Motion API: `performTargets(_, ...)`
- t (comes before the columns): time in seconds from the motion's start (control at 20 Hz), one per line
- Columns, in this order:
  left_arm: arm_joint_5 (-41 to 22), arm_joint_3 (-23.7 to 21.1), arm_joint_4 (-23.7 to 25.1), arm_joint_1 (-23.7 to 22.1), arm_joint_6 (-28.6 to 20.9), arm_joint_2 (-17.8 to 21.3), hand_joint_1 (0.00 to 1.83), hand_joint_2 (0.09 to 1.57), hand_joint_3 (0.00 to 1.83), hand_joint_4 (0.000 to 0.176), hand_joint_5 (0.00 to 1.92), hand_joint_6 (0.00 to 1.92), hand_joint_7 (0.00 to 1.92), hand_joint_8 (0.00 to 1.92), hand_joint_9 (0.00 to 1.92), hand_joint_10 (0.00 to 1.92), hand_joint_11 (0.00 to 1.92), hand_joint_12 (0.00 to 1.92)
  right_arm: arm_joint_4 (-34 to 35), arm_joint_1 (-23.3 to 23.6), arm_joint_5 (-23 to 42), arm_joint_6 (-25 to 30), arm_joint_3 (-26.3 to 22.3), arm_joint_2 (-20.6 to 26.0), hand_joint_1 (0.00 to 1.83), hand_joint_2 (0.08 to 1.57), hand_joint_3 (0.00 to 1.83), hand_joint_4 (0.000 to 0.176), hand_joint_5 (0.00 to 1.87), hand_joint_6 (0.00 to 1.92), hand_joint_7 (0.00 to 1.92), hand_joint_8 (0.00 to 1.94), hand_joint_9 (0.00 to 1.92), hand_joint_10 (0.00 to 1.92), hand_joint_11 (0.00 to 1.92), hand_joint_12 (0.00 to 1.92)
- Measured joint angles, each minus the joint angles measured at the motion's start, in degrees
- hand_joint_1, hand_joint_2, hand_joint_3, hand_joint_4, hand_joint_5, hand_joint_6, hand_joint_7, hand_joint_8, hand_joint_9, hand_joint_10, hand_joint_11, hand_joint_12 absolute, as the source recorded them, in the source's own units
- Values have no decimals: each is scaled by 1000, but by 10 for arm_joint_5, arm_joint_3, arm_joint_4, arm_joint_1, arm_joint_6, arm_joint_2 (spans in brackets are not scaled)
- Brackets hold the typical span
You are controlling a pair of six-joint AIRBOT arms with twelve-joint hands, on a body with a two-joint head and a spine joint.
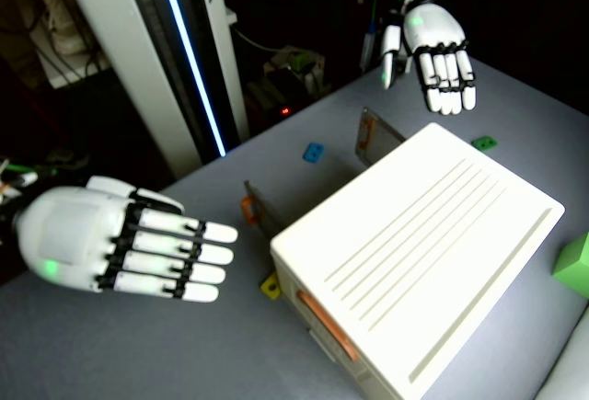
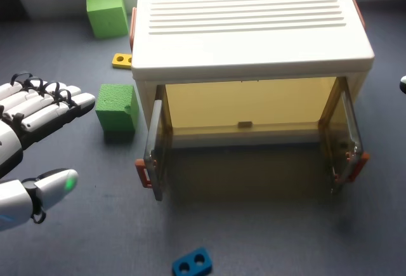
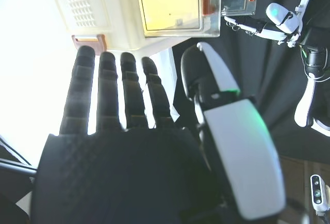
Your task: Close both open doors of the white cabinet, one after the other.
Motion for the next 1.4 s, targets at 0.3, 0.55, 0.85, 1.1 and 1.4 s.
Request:
performTargets(0.3,9,0,18,0,-16,-7,0,1481,11,0,0,0,33,2,35,2,0,263,-3,0,-5,0,0,-2,168,1402,3,39,61,0,26,0,8,0,40,1)
performTargets(0.55,35,3,45,-12,-29,-17,0,1493,3,0,62,6,47,4,57,3,0,340,-17,0,-17,1,0,-3,50,1437,10,26,74,1,38,0,11,2,63,5)
performTargets(0.85,62,9,86,-28,-48,-29,0,1455,0,0,26,0,39,1,51,0,0,278,-20,1,-24,1,0,-4,0,1422,0,37,68,4,39,2,21,5,57,0)
performTargets(1.1,70,11,109,-46,-57,-36,0,1438,0,0,51,11,29,7,26,9,36,157,-20,3,-26,1,0,-5,0,1446,7,15,75,4,42,2,6,1,66,1)
performTargets(1.4,78,17,127,-63,-62,-49,0,1451,0,0,84,18,39,7,33,7,42,166,-20,3,-27,1,0,-6,0,1441,2,17,76,2,28,0,0,0,52,1)
